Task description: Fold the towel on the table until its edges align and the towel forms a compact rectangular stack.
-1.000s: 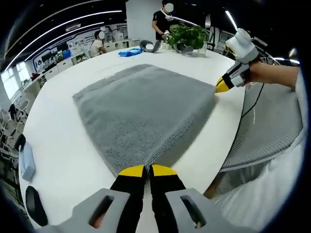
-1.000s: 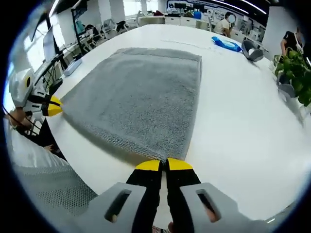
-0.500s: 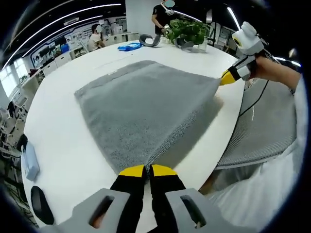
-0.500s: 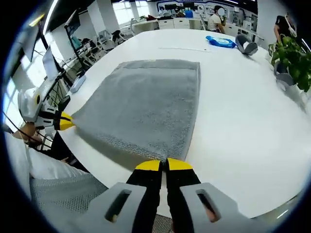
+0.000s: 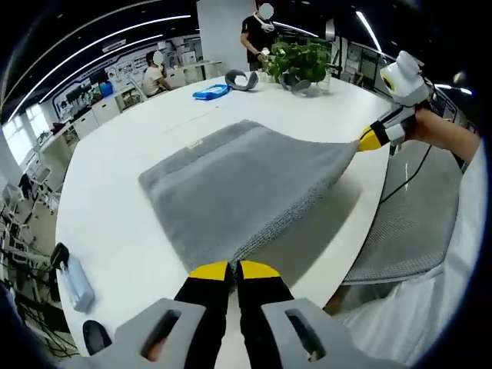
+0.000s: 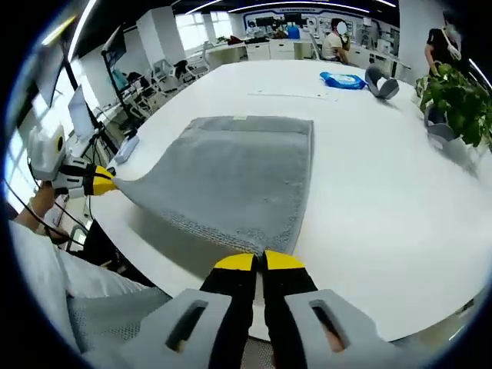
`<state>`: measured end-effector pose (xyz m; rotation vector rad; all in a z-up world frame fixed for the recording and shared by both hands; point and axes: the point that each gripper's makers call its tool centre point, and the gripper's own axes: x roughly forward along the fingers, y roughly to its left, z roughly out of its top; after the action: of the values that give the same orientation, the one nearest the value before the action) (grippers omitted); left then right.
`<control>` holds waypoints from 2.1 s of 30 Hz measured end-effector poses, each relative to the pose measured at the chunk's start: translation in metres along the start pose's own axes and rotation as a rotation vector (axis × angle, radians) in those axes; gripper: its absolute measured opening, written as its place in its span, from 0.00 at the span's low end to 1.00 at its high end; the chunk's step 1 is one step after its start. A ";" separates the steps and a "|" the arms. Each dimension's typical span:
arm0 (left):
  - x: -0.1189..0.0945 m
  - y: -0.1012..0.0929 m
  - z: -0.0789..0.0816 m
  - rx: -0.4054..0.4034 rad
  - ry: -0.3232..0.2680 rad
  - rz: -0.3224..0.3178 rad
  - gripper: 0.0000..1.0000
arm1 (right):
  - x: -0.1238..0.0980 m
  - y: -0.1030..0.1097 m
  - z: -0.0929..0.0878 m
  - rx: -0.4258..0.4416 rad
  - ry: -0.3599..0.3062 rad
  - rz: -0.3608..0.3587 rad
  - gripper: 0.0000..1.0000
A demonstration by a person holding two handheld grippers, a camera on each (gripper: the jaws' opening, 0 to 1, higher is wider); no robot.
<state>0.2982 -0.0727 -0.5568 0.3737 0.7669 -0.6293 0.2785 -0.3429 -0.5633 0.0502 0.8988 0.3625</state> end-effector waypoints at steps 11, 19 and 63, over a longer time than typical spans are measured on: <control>-0.018 0.008 0.029 0.036 -0.058 0.037 0.04 | -0.014 0.003 0.014 -0.027 -0.037 -0.021 0.00; -0.029 0.007 0.043 0.088 -0.081 0.057 0.04 | -0.026 0.001 0.021 -0.017 -0.061 -0.031 0.00; -0.055 0.018 0.096 0.085 -0.154 0.044 0.03 | -0.059 -0.007 0.082 -0.056 -0.169 -0.060 0.00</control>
<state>0.3296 -0.0888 -0.4499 0.4143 0.5849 -0.6428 0.3103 -0.3601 -0.4693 0.0024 0.7208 0.3225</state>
